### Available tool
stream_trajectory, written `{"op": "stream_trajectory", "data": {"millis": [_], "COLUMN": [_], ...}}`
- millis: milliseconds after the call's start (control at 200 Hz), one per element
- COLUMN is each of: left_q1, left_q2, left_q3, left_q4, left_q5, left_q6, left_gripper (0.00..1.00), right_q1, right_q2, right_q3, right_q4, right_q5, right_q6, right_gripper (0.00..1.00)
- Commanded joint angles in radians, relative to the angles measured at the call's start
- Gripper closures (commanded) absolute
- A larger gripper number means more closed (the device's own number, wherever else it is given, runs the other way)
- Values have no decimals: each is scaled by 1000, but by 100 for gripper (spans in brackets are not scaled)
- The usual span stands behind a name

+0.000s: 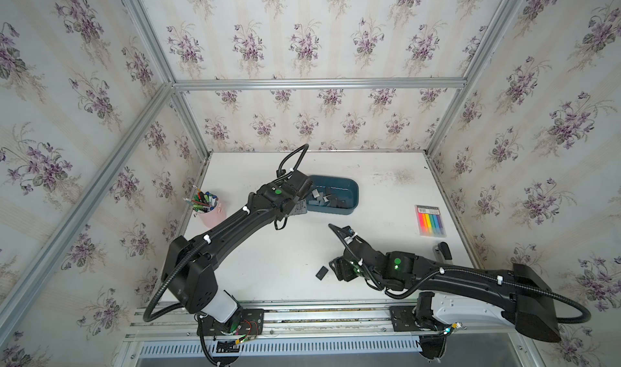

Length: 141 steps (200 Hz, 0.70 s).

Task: Put the eraser in the storage box
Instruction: Pick up the eraser from the center of the board.

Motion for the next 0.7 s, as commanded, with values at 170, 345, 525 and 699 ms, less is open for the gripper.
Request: {"op": "stream_trajectory", "data": {"millis": [170,345,525,699], "left_q1": [8,11,14,14], "left_q2": [-172,-197,-218,-249], "left_q3": [-219,-313,-350,-356], "left_q4": [43,66,67,63], "left_q5": [36,58,58,38], "left_q6": [-105,-123,-130,-133], "left_gripper": [0,0,0,0], "right_q1": [109,114,114,111], "right_q2": [163,263,364,410], "right_q3": [27,75,126,137], "right_q4": [90,108,76,87], "right_q5": [13,-2,5,9], "right_q6": [78,19,-11,-39], "right_gripper": [24,23,23,22]}}
